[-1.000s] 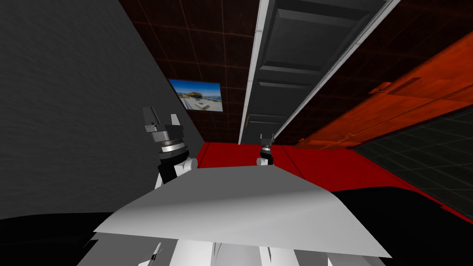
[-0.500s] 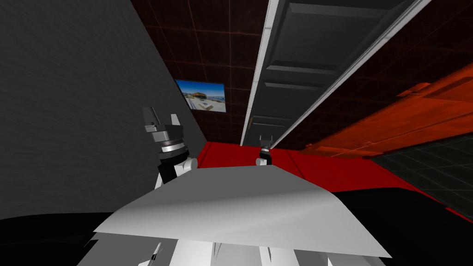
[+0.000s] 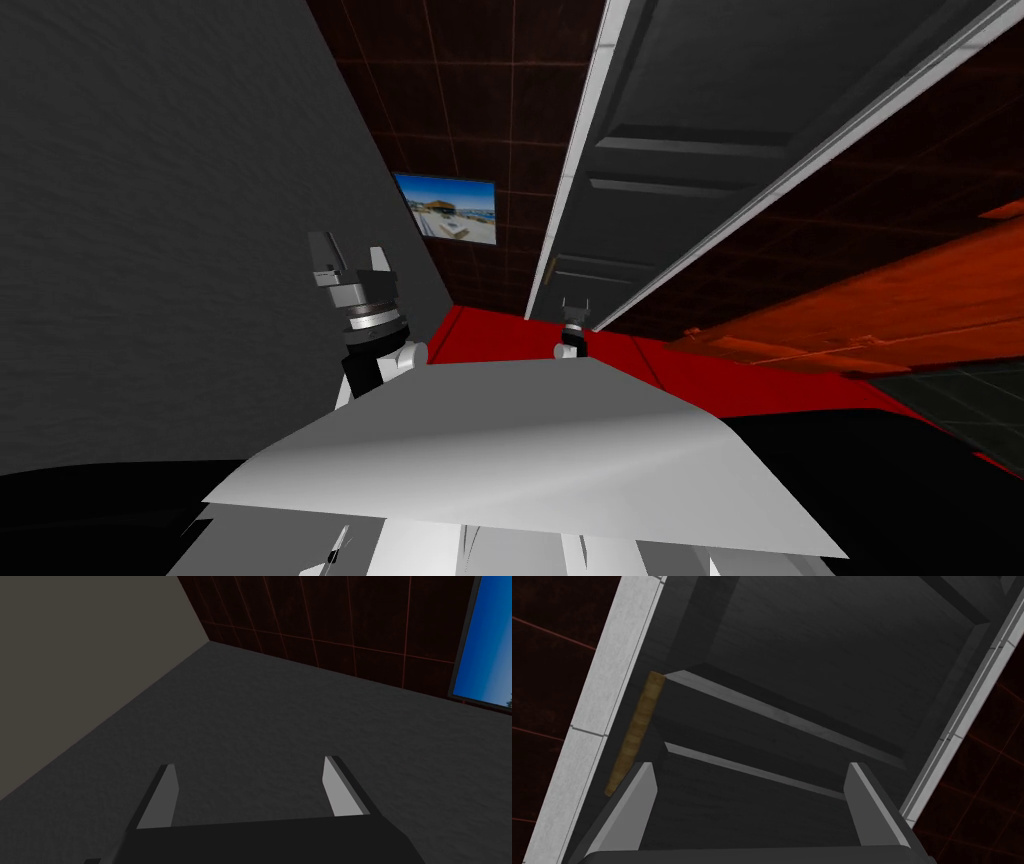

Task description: Pull the door open

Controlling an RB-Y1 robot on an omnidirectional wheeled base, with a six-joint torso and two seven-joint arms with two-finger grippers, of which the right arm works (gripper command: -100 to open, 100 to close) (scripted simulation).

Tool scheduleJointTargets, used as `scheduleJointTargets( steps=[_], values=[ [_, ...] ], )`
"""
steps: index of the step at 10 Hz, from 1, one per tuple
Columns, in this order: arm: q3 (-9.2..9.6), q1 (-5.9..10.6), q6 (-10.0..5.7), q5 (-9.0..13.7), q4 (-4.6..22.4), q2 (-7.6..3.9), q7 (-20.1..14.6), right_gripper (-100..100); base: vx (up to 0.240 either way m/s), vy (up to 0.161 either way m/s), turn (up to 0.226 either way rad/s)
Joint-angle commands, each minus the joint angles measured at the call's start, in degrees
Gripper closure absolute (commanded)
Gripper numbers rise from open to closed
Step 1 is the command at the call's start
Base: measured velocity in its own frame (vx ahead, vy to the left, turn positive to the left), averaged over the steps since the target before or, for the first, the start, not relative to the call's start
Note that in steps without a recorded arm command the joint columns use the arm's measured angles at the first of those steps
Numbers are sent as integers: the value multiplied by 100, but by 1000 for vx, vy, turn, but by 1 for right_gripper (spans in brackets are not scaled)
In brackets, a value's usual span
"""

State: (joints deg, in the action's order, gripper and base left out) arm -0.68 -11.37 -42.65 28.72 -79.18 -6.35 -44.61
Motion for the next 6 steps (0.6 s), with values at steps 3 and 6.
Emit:
scheduleJointTargets(
  steps=[3,6],
  values=[
    [-22,206,-97,235,548,11,-330,-100,79,-53,168],
    [-41,337,-173,423,958,2,-602,-100,83,-64,170]
  ],
)
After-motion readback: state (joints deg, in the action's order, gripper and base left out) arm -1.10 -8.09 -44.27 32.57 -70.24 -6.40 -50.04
